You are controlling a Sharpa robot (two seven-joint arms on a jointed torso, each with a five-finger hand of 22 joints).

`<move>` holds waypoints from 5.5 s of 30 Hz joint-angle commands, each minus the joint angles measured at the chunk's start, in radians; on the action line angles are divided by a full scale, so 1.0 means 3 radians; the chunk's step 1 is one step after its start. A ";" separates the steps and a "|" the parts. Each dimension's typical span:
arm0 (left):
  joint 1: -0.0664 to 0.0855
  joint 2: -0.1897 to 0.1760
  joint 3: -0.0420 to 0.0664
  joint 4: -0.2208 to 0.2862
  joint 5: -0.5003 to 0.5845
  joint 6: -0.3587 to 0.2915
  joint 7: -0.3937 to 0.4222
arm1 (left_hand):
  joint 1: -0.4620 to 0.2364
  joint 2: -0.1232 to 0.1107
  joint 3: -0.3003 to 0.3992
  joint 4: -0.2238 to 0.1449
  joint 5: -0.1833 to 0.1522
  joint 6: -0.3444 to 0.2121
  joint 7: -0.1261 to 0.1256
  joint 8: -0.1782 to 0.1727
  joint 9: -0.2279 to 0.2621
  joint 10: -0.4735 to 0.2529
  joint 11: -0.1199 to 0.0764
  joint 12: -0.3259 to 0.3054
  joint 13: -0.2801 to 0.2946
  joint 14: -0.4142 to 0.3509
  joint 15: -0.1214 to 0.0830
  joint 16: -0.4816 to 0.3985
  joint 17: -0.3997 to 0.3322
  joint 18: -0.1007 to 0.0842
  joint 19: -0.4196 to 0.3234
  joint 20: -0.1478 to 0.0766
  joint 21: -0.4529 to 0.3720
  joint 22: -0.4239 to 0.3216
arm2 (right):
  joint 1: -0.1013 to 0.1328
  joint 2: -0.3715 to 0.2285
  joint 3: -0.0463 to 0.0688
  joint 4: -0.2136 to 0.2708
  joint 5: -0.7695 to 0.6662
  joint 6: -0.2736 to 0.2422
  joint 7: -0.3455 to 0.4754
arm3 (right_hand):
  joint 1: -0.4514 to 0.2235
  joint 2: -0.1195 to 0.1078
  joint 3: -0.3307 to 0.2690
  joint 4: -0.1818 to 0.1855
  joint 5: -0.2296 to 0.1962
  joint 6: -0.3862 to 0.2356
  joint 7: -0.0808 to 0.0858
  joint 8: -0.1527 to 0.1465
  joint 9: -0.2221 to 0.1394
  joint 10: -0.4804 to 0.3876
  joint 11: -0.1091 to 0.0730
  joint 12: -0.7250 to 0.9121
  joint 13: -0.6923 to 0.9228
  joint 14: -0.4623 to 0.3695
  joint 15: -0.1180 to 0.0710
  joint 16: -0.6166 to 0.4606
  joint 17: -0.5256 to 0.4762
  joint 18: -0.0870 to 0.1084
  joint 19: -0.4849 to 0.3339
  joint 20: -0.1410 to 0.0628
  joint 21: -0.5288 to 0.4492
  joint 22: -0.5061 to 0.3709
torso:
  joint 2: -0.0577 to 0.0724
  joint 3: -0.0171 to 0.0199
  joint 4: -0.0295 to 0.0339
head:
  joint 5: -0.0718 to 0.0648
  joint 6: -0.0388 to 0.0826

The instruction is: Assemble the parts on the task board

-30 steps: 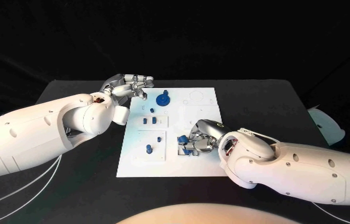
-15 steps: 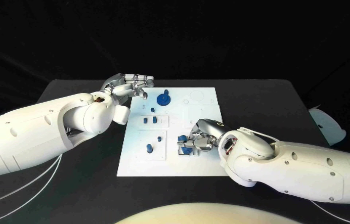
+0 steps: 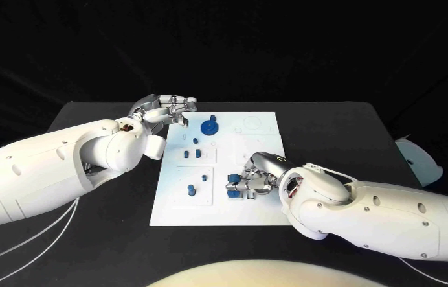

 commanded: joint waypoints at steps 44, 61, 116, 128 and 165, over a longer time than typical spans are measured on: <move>0.0003 -0.0006 0.0002 0.0005 0.0011 0.0045 0.0001 | -0.0033 0.0015 -0.0021 0.0008 -0.0006 -0.0026 -0.0001 0.0024 -0.0006 -0.0032 -0.0004 0.0020 0.0005 -0.0025 -0.0009 0.0009 -0.0005 0.0045 0.0001 0.0024 -0.0025 -0.0008 | -0.0006 -0.0177 -0.0001 0.0156 -0.0177 -0.0159 0.0128 | 0.0875 -0.0107 0.0091 -0.0031 0.0715 -0.0500 0.0131 0.0143 0.0350 -0.0838 0.0099 -0.2617 -0.1797 0.0249 0.0091 -0.0247 0.0275 -0.0005 0.0230 0.0050 -0.0256 0.0787 | 0.0000 -0.0005 0.0014 | 0.0018 0.0011; 0.0003 -0.0009 0.0001 0.0013 0.0011 0.0042 -0.0003 | -0.0033 0.0015 -0.0021 0.0008 -0.0006 -0.0026 -0.0001 0.0024 -0.0006 -0.0032 -0.0004 0.0020 0.0005 -0.0025 -0.0009 0.0009 -0.0005 0.0045 0.0001 0.0024 -0.0025 -0.0008 | -0.0006 -0.0090 -0.0005 0.0084 -0.0230 -0.0152 0.0193 | 0.0967 -0.0142 0.0044 -0.0038 0.0602 -0.0604 0.0140 0.0259 0.0437 -0.0849 0.0107 -0.2646 -0.1862 0.0193 0.0096 -0.0390 0.0033 0.0054 0.0120 0.0055 -0.0548 0.0704 | 0.0002 -0.0005 0.0008 | 0.0022 0.0001; 0.0002 -0.0006 -0.0016 -0.0012 0.0012 0.0047 -0.0015 | -0.0032 0.0028 -0.0020 0.0013 -0.0004 -0.0027 -0.0002 0.0029 -0.0006 -0.0040 -0.0005 0.0032 0.0007 -0.0026 -0.0010 0.0011 -0.0009 0.0045 0.0003 0.0024 -0.0032 -0.0012 | -0.0030 -0.0990 -0.0038 0.0222 -0.0171 -0.0158 0.0185 | 0.0956 0.0053 -0.0180 -0.0008 0.0729 -0.0188 0.0117 -0.0255 -0.0112 -0.0281 0.0083 -0.1023 -0.0506 0.0203 0.0076 -0.0509 -0.0040 0.0109 0.0064 0.0041 -0.0930 0.0593 | -0.0025 0.0001 -0.0037 | -0.0120 0.0003; 0.0002 -0.0007 -0.0017 -0.0012 0.0012 0.0053 -0.0021 | -0.0032 0.0028 -0.0020 0.0013 -0.0004 -0.0027 -0.0002 0.0029 -0.0006 -0.0040 -0.0005 0.0032 0.0007 -0.0026 -0.0010 0.0011 -0.0009 0.0045 0.0003 0.0024 -0.0032 -0.0012 | -0.0074 -0.0909 -0.0042 0.0173 -0.0317 0.0003 0.0106 | 0.0874 0.0071 -0.0196 -0.0007 0.0751 -0.0120 0.0083 -0.0203 -0.0087 -0.0087 0.0055 -0.0476 0.0005 0.0284 0.0055 -0.0216 0.0408 0.0039 0.0180 0.0017 -0.0541 0.0723 | -0.0025 0.0002 -0.0035 | -0.0117 -0.0014; 0.0002 -0.0030 -0.0017 0.0000 0.0012 0.0061 -0.0039 | -0.0032 0.0028 -0.0020 0.0013 -0.0004 -0.0027 -0.0002 0.0029 -0.0006 -0.0040 -0.0005 0.0032 0.0007 -0.0026 -0.0010 0.0011 -0.0009 0.0045 0.0003 0.0024 -0.0032 -0.0012 | -0.0170 -0.0643 -0.0060 0.0017 -0.0929 0.0616 0.0031 | 0.1334 0.0040 -0.0074 -0.0174 0.0759 -0.0054 0.0037 -0.0151 -0.0052 -0.0076 0.0016 -0.0375 0.0126 0.0309 0.0028 -0.0106 0.0588 0.0011 0.0217 -0.0005 -0.0385 0.0767 | -0.0029 0.0000 -0.0038 | -0.0091 -0.0047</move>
